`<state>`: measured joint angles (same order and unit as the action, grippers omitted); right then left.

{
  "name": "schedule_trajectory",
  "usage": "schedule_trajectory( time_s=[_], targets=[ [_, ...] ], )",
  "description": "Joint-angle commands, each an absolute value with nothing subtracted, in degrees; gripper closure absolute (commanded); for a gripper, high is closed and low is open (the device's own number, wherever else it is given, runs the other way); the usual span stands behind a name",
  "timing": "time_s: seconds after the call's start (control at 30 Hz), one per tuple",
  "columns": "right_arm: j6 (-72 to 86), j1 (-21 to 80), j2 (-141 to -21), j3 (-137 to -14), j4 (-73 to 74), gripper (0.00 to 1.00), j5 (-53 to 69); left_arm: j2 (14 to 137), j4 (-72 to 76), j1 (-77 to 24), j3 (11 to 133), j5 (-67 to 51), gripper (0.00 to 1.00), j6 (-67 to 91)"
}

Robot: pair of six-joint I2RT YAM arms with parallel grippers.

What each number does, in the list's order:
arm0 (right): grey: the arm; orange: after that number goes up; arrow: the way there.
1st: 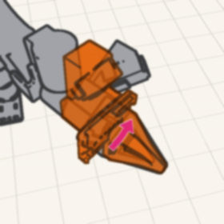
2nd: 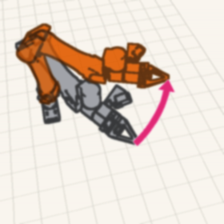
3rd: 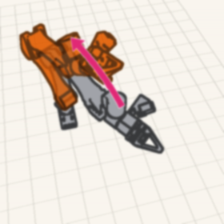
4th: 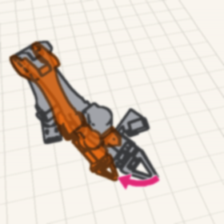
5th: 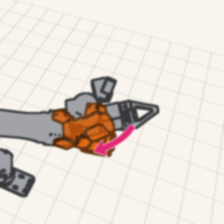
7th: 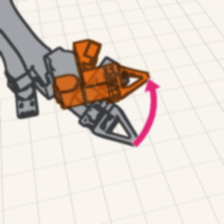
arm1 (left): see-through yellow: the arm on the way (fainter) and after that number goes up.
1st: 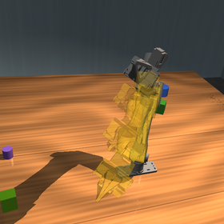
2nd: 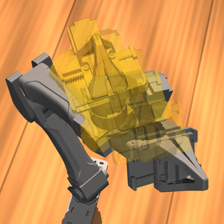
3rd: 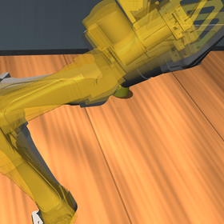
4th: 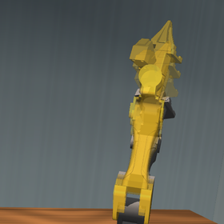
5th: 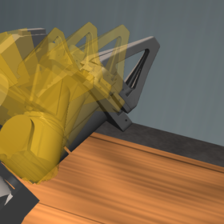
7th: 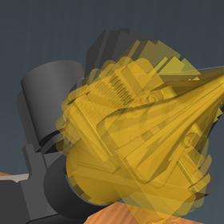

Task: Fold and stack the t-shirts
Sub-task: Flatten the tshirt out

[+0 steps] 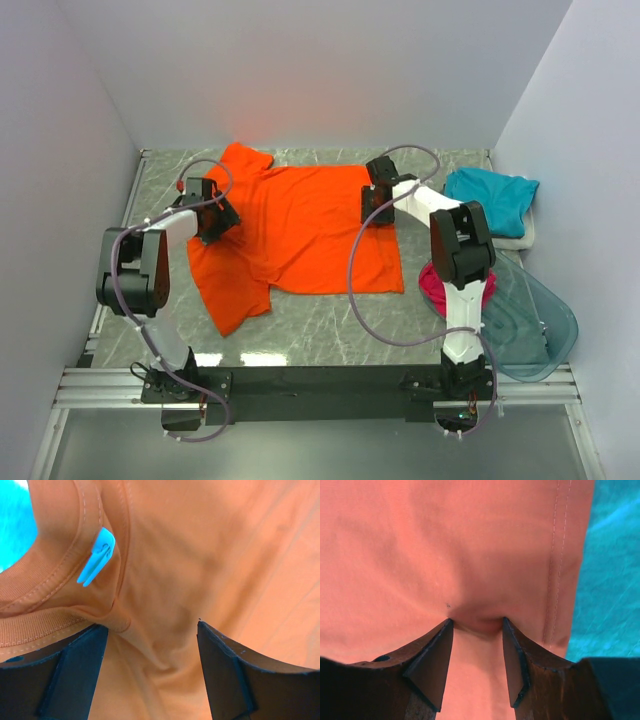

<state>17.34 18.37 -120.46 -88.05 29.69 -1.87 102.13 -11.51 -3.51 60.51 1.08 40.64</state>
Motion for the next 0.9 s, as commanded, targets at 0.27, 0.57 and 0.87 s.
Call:
schedule_trajectory(
  time_s=[0.27,0.57,0.87],
  targets=[
    [14.9,15.6,-130.3,-103.6,39.8,0.49,1.2,112.0,-15.2,-2.5,72.9,-0.9,0.22,37.4],
    [12.4,15.4,-129.8,-107.9,38.5,0.47,7.6,101.8,-12.4,-4.6,72.1,5.7,0.22,36.9],
    [14.3,15.4,-108.1,-89.1,26.3,0.42,12.7,70.2,-21.5,-19.9,50.6,29.8,0.2,50.2]
  ],
)
